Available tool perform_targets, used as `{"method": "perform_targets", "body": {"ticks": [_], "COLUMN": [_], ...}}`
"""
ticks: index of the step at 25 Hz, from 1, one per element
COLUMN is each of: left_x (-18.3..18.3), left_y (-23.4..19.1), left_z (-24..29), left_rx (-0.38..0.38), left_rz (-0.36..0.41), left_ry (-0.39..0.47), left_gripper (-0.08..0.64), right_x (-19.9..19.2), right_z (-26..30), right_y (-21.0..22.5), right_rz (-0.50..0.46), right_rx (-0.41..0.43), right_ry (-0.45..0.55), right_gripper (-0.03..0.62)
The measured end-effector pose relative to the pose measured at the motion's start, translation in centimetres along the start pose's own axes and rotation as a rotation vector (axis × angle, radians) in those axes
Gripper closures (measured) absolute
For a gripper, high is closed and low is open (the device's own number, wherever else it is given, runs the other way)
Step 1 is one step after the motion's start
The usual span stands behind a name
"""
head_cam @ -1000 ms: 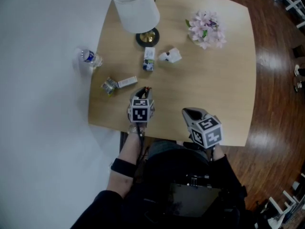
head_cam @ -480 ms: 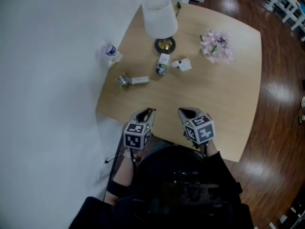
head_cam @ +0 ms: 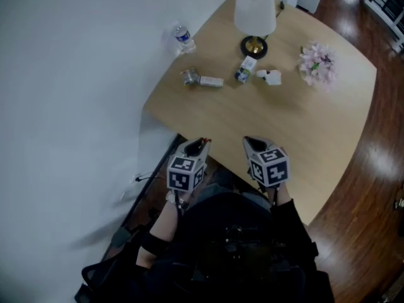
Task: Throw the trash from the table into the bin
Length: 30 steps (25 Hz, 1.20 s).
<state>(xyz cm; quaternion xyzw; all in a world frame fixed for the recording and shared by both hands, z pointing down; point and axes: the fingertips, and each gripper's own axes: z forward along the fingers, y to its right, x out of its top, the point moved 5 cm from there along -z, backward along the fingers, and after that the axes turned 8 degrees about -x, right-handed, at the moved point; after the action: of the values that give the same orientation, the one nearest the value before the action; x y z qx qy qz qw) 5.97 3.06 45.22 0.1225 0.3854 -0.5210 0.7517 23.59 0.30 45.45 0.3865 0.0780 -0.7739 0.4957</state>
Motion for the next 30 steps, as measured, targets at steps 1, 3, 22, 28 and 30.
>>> {"method": "perform_targets", "body": {"ticks": [1, 3, 22, 28, 30], "left_x": [-0.8, -2.6, -20.4, -23.8, -25.2], "left_y": [-0.1, -0.6, -15.1, -17.8, -18.6], "left_z": [-0.7, -2.5, -19.2, -17.7, -16.2], "left_rx": [0.025, 0.084, 0.3, 0.248, 0.254], "left_rz": [-0.018, -0.063, -0.412, -0.427, -0.449], "left_ry": [0.0, -0.005, 0.075, 0.033, 0.014], "left_gripper": [0.477, 0.477, 0.479, 0.479, 0.479], "right_x": [-0.3, -1.1, -5.4, -7.1, -8.0], "right_z": [0.3, 1.3, 11.6, 13.1, 14.1], "right_y": [-0.8, -2.7, -28.0, -30.3, -30.3], "right_rz": [-0.014, -0.052, -0.374, -0.36, -0.36], "right_rx": [0.028, 0.096, 0.312, 0.264, 0.265], "right_ry": [-0.007, -0.031, -0.259, -0.29, -0.304], "right_gripper": [0.584, 0.584, 0.584, 0.584, 0.584]}}
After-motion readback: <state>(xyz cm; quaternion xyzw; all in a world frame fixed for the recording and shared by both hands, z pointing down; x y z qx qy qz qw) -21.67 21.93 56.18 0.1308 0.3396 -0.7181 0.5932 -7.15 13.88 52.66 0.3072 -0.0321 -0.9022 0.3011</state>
